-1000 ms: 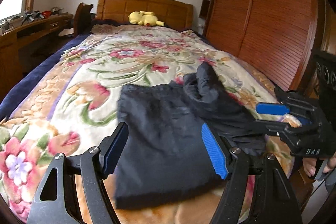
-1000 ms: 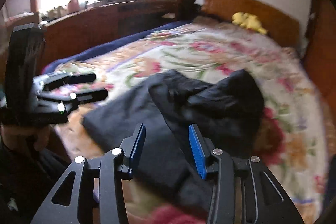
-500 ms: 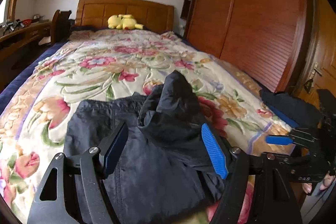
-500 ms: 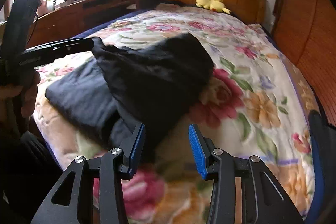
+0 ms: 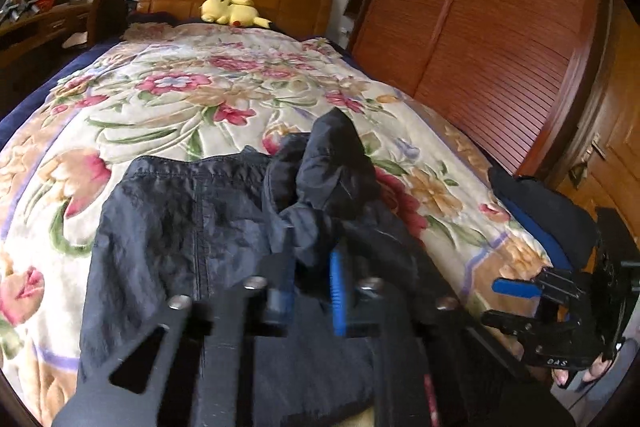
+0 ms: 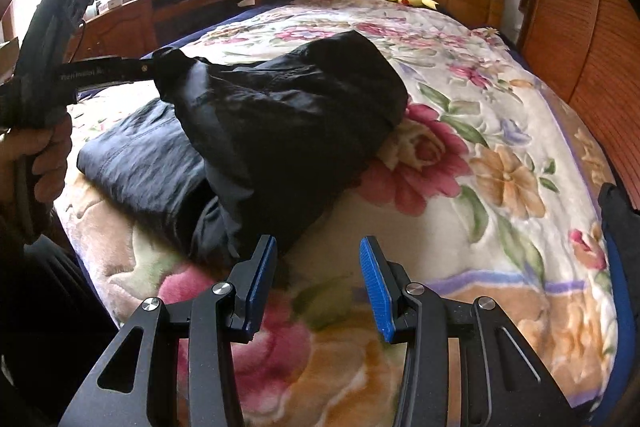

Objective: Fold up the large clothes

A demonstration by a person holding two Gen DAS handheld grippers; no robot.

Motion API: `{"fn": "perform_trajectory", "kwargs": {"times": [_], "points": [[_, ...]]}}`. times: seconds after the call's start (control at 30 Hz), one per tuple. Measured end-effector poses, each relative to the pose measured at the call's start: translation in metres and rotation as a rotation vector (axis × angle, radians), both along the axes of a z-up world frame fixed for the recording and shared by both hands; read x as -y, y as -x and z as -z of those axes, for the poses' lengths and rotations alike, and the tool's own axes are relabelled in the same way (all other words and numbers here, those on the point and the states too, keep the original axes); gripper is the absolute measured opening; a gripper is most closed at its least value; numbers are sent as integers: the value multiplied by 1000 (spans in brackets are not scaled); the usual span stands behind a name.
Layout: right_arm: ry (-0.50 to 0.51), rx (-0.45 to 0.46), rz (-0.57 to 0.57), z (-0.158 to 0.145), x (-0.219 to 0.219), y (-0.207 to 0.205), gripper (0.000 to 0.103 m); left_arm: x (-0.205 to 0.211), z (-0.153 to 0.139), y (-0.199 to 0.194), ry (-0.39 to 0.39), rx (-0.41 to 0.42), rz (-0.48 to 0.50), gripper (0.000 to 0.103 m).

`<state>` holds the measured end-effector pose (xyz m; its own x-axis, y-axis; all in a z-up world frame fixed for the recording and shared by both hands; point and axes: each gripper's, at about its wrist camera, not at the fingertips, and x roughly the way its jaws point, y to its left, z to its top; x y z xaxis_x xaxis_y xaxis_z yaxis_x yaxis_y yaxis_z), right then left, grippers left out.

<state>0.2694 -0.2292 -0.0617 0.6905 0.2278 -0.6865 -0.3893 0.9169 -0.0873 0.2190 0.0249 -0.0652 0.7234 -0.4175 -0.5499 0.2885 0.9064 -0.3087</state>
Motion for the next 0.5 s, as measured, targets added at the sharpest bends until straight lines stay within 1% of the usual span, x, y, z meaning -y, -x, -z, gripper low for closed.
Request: {"fn": "perform_trajectory", "kwargs": {"times": [0.03, 0.17, 0.23, 0.33, 0.4, 0.5], "points": [[-2, 3, -4, 0, 1, 1, 45, 1, -2, 2, -11, 6, 4, 8], [-25, 13, -18, -3, -6, -5, 45, -4, -24, 30, -35, 106, 2, 7], [-42, 22, -29, -7, -10, -8, 45, -13, -34, 44, -38, 143, -6, 7], [-70, 47, -49, -15, -18, -12, 45, -37, -43, 69, -48, 193, -41, 7], [-93, 57, -67, -19, -26, -16, 45, -61, -43, 85, -62, 203, -74, 7], [-119, 62, -107, -22, -44, -24, 45, -88, -31, 96, -95, 174, -122, 7]]}}
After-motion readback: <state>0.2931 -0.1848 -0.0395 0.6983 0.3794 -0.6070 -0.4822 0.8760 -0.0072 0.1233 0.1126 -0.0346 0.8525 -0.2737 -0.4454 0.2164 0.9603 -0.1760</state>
